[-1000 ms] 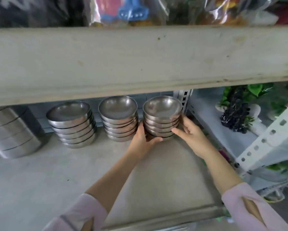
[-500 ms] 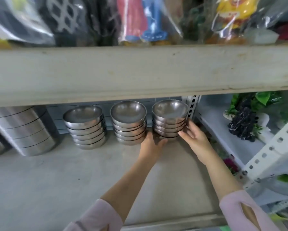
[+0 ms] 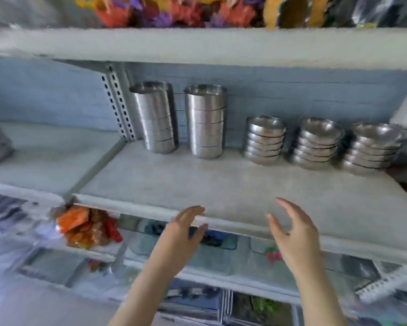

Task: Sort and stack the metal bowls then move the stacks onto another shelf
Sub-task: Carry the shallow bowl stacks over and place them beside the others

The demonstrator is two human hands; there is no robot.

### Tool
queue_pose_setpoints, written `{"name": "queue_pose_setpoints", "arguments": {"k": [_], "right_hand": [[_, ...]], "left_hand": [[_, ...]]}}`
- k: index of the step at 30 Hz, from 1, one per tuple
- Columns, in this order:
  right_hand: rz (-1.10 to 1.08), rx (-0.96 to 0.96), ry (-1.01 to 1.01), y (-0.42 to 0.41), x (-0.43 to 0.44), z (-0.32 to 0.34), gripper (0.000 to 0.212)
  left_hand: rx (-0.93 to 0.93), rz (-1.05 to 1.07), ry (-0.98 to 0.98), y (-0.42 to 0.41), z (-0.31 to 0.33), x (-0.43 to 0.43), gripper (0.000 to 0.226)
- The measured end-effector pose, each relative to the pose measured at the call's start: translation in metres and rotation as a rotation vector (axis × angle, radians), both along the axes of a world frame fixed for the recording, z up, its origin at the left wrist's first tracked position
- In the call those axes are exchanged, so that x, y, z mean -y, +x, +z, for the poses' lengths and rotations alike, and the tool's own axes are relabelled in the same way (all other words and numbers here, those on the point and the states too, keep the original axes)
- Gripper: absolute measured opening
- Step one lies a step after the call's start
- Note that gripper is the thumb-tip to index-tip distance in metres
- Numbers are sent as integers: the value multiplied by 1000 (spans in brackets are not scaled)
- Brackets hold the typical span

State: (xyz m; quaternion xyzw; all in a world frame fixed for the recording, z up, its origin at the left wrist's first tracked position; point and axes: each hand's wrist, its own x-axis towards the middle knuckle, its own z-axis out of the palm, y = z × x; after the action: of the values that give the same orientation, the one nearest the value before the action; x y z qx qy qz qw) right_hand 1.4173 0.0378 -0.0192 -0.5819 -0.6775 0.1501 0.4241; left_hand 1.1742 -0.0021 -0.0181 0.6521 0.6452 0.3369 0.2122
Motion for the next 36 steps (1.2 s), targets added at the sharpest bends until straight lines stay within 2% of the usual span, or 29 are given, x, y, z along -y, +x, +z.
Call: {"name": "queue_pose_setpoints", "arguments": {"k": [4,9,13,18,21,25,28,32,36], "right_hand": [[261,46,-18,-134,38,-2,48],[502,31,-1,-269,63,16,53],[623,-18,16,-363,56,28,52],[699,-103,-13,-484,20,31,51],[749,-117,-38,-562,-12,32,52],[788,-179,-127,-656,-46,38,56],[791,-243,-197,-711,-64,42,59],[774,-289,-282,-764,-82,42,76],[717,-363,-369,-797,-91,35,93]], "left_hand": [[-66,200,82,-129,3,90,36],[-5,457,108,-243,15,166,35],[38,585,135,-325,14,193,36],[137,738,136,-436,8,177,40],[251,758,148,-499,11,147,49],[249,743,133,-571,14,111,59],[271,708,122,-616,19,88,76],[341,620,84,-669,18,50,80],[429,450,55,-717,13,3,102]]}}
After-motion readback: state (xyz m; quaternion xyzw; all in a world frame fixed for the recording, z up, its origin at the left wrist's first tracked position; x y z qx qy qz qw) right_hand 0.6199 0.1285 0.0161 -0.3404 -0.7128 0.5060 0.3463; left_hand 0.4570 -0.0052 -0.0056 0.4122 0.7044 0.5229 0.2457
